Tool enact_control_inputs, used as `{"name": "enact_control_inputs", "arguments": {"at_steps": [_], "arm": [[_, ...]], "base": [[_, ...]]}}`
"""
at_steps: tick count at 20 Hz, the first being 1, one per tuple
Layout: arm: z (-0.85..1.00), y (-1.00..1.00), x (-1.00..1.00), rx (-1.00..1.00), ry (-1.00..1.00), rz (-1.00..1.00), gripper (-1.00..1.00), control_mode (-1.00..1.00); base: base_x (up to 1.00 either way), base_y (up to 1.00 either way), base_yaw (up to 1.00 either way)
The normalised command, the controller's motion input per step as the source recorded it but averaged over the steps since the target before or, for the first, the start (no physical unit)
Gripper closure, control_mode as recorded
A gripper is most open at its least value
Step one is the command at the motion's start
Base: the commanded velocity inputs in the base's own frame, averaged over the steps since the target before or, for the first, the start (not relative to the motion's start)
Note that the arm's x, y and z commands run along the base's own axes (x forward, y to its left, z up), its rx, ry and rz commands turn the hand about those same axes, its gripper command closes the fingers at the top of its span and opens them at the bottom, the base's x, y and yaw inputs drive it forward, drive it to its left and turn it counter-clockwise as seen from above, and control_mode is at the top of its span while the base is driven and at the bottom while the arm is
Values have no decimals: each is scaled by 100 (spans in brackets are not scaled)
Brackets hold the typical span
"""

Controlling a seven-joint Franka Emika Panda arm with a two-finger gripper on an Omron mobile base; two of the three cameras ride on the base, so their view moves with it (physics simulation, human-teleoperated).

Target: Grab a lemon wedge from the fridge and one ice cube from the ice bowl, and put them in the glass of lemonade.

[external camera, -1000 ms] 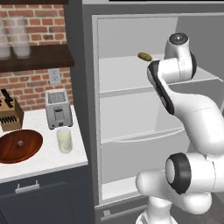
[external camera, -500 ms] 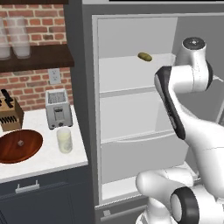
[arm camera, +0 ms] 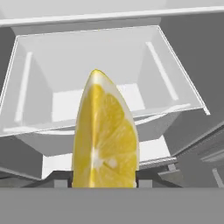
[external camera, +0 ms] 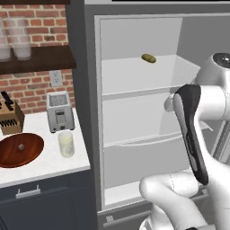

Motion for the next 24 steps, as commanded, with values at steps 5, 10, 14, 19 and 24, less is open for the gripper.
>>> {"name": "enact_control_inputs", "arguments": {"at_steps": [5,10,14,19,24], "arm": [[0,2,-91,0,0,21,100,-100],[-7,12,-81,0,3,15,100,-100],[0,0,0,0,0,0,100,100],[0,0,0,0,0,0,100,100],[0,0,0,0,0,0,100,100]], "base": [[0,0,0],[0,0,0],[-82,33,6],[-80,62,2],[-28,94,1]]}}
